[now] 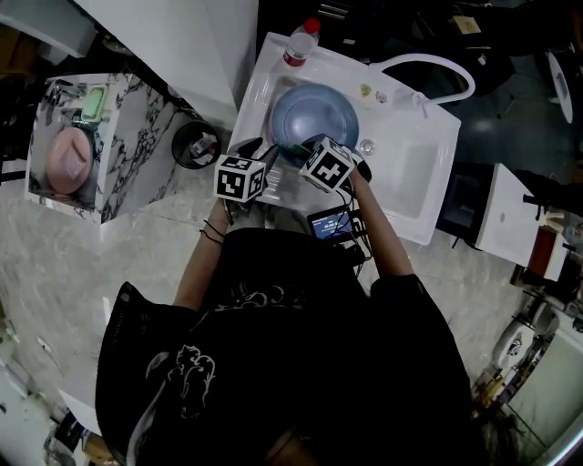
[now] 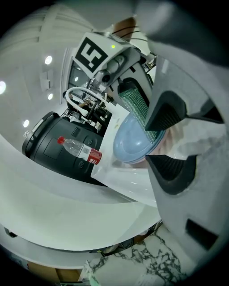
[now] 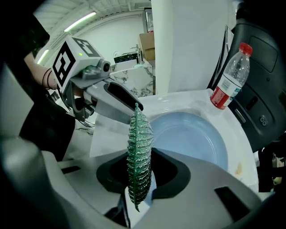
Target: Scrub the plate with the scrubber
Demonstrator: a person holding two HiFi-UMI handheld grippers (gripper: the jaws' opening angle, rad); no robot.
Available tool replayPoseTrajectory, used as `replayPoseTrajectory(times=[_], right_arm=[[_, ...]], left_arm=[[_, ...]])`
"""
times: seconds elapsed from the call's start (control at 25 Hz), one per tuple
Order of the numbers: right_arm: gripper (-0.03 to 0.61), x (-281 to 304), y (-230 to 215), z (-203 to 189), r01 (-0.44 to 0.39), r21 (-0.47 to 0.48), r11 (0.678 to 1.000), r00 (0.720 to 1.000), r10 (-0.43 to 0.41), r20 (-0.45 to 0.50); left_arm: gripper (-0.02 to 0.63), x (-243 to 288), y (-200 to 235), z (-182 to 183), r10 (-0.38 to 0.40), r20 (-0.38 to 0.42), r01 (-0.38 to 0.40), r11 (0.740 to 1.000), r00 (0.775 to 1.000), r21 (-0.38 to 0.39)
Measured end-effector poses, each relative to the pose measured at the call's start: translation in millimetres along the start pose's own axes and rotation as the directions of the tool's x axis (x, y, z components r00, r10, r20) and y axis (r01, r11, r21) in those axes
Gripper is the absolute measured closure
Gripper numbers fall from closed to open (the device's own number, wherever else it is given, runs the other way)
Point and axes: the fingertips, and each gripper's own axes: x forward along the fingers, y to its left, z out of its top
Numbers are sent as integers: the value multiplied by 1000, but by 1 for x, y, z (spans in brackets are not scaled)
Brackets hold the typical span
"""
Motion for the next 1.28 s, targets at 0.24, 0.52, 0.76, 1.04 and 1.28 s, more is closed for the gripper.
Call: replayPoseTrajectory(times=[0.24, 0.52, 0.76, 1.04, 1.28], right_arm=[[488, -13, -19, -3, 41, 72, 997, 997, -45, 58], [486, -44, -111, -15, 309, 74, 948, 951, -310, 8], [488, -39, -165, -17, 465, -106, 879, 878, -473, -78], [488, -9, -167, -21, 435, -76, 897, 888, -441, -127], [488, 0, -149, -27, 396, -91, 914, 900, -406, -162]], left_arm=[[434, 13, -8, 2, -20, -29, 21, 999, 999, 26], [434, 24, -14, 6, -37, -53, 40, 997, 998, 67], [434, 29, -15, 2, -40, -75, 45, 997, 996, 67], [434, 28, -12, -4, -38, -95, 44, 997, 995, 56], [434, 27, -11, -10, -40, -105, 46, 997, 994, 55]])
